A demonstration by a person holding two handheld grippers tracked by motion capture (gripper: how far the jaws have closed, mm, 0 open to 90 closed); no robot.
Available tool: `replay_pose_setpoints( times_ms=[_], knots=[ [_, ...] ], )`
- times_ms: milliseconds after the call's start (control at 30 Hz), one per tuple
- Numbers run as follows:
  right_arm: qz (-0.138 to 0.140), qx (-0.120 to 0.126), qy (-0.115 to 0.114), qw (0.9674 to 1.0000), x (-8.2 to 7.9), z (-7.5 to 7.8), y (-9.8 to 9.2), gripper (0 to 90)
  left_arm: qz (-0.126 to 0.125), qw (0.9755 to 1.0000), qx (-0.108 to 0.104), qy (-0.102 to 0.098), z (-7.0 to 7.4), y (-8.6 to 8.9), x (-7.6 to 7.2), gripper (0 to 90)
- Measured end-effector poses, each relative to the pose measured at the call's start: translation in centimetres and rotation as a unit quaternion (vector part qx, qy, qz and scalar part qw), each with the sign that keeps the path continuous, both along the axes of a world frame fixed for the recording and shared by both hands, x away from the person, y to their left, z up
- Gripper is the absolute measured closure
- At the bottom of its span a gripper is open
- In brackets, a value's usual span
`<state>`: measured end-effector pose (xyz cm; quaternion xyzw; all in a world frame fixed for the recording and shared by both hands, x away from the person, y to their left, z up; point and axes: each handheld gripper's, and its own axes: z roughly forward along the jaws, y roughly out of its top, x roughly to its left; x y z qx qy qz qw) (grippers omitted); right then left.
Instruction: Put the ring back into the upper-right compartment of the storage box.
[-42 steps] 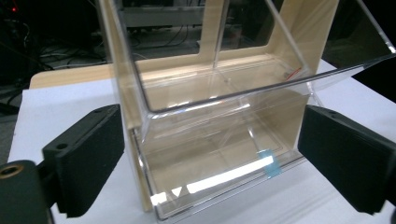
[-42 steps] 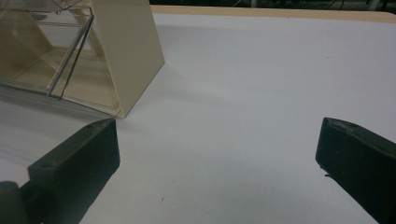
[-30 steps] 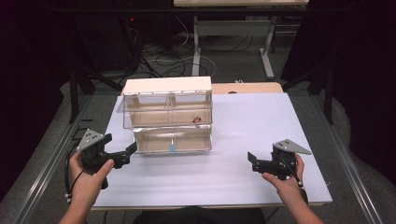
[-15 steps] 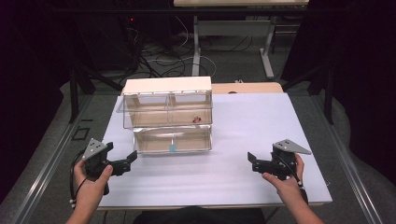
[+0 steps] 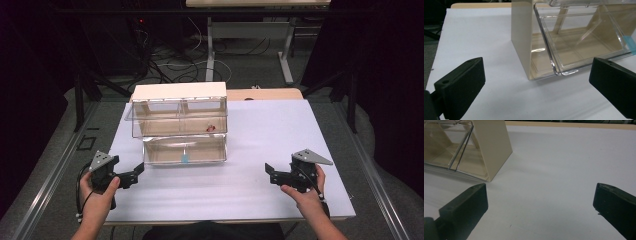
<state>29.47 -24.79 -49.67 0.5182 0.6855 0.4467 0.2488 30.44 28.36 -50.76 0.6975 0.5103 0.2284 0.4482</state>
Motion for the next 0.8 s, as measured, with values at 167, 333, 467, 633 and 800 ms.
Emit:
replay_pose_setpoints(
  times_ms=[167,333,467,633,800],
  knots=[
    [0.001,0.000,0.000,1.0000,0.0,0.0,0.0,0.0,0.000,1.0000,0.008,0.004,-0.5,0.1,0.3,0.8],
    [0.003,0.001,0.002,1.0000,0.0,0.0,0.0,0.0,-0.008,0.9998,0.014,0.013,-0.9,0.1,0.4,0.8],
    [0.004,0.000,0.007,1.0000,0.1,-0.1,-0.1,0.0,-0.012,0.9993,0.029,0.018,-1.3,0.1,0.7,0.8],
    [0.002,0.002,0.003,1.0000,0.2,-0.2,-0.1,0.0,-0.014,0.9992,0.029,0.022,-1.5,-0.1,0.8,0.8],
    [0.003,0.002,0.005,1.0000,0.2,-0.2,-0.1,0.0,-0.014,0.9993,0.026,0.025,-1.7,0.0,0.9,0.8]
  ],
)
